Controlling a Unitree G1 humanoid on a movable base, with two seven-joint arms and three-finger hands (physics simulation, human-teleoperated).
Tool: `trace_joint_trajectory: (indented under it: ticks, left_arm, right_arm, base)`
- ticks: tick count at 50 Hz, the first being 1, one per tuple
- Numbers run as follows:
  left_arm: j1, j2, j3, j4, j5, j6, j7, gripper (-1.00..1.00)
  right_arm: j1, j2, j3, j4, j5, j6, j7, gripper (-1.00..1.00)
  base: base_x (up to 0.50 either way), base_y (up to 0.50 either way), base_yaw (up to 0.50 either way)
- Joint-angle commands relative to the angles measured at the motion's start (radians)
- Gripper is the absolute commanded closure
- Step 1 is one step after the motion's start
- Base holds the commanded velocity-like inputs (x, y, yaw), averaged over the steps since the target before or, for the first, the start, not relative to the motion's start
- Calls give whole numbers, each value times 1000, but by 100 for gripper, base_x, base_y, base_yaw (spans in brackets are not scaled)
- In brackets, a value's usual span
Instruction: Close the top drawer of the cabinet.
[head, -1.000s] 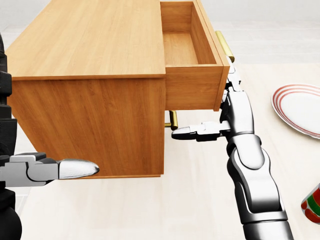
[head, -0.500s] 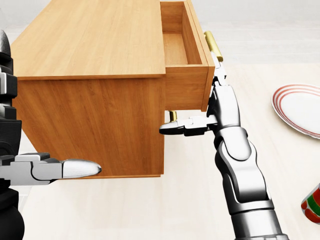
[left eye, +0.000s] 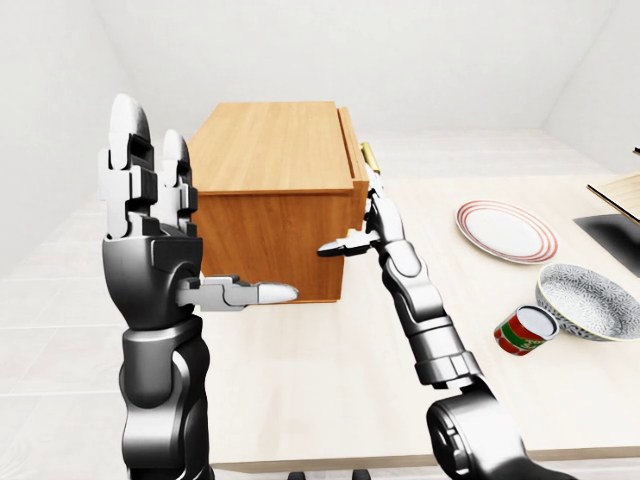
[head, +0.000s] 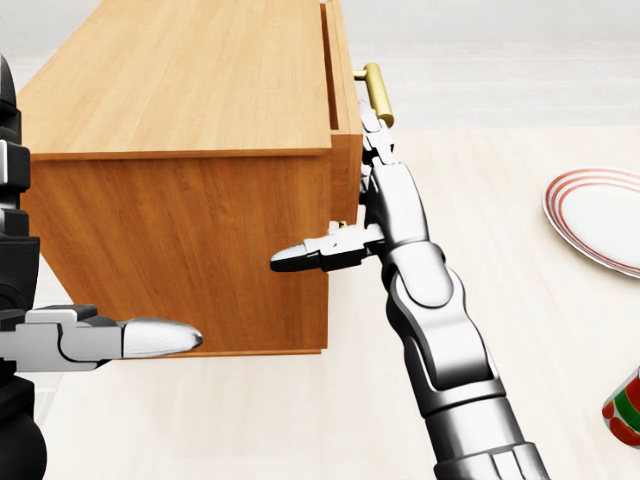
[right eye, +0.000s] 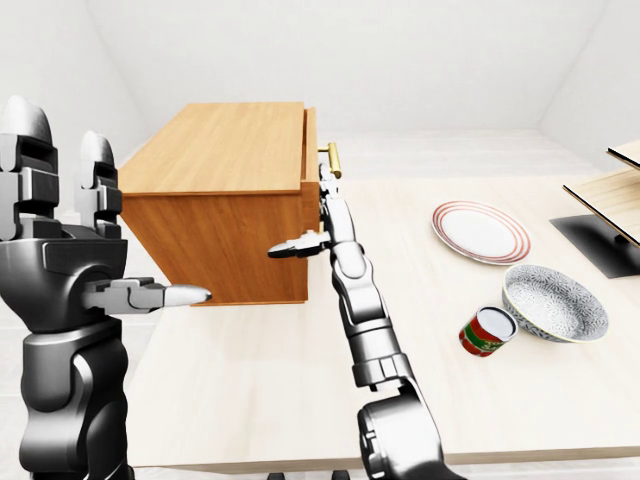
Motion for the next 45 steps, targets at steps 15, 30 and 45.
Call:
trace_joint_trajectory:
  ticks: [15, 30, 45]
  left_arm:
    - [5, 0, -16, 3, 7, 0, -9, -100]
    - [-8, -3, -9, -3, 4, 0, -6, -100]
    - [-12, -2, -9, -17, 1, 0, -3, -100]
  right_arm:
    - [-56, 69, 68, 137, 13, 0, 65, -100]
    - [-99, 107, 79, 215, 1, 0, 94, -100]
    - [-91, 109, 76, 212, -4, 0, 101, -100]
  base:
    - [0, 0, 0]
    - [0, 0, 0]
    - [0, 0, 1]
